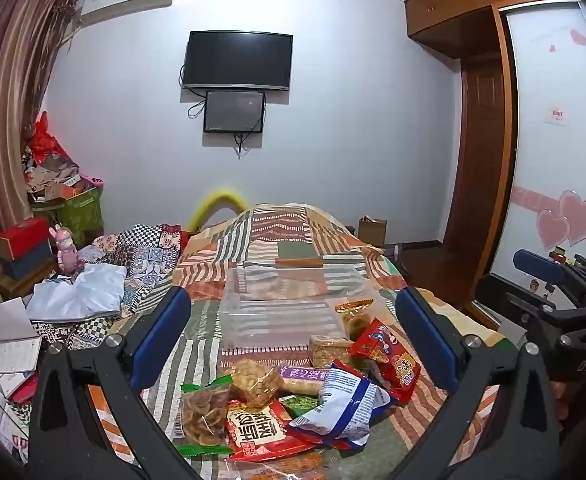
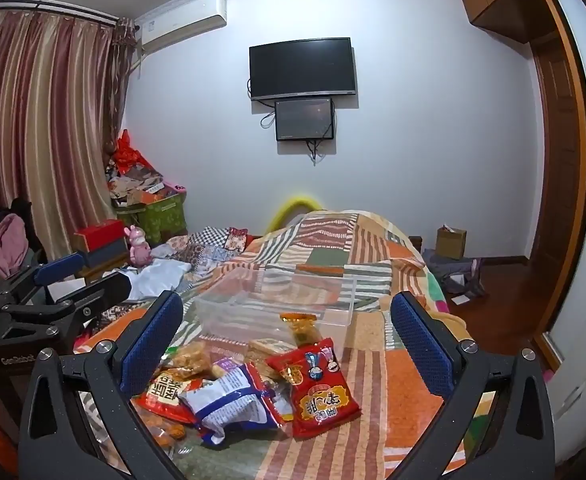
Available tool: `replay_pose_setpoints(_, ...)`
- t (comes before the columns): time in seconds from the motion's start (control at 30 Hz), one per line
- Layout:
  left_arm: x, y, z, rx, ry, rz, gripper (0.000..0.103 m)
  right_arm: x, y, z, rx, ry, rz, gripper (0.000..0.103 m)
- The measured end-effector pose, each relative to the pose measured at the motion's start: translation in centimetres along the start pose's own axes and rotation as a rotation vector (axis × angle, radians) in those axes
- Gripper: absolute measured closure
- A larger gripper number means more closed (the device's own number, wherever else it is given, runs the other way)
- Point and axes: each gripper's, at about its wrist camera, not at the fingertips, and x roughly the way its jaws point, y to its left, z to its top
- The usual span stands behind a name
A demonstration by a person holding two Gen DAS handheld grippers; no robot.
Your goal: Organize snacks
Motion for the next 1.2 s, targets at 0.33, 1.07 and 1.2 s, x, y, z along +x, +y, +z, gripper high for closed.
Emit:
replay_pose_setpoints(0.33, -0.15, 0.05, -0.2, 0.004, -0.002, 0.004, 0.0, 0.49, -0.08, -0.94, 0.0, -0.007, 0.016, 0.0)
replay_pose_setpoints(1.07, -0.35, -0.06, -0.23, 0.004, 0.007, -0.003, 0.0, 0.08, 0.06, -1.18, 0.0, -0.017, 0.03, 0.0)
replay_pose_setpoints(1.2, -0.31, -0.18, -0.22, 0.003, 0.012, -0.004, 0.0, 0.04, 0.07, -1.19, 0.001, -0.018, 0.03, 0.0)
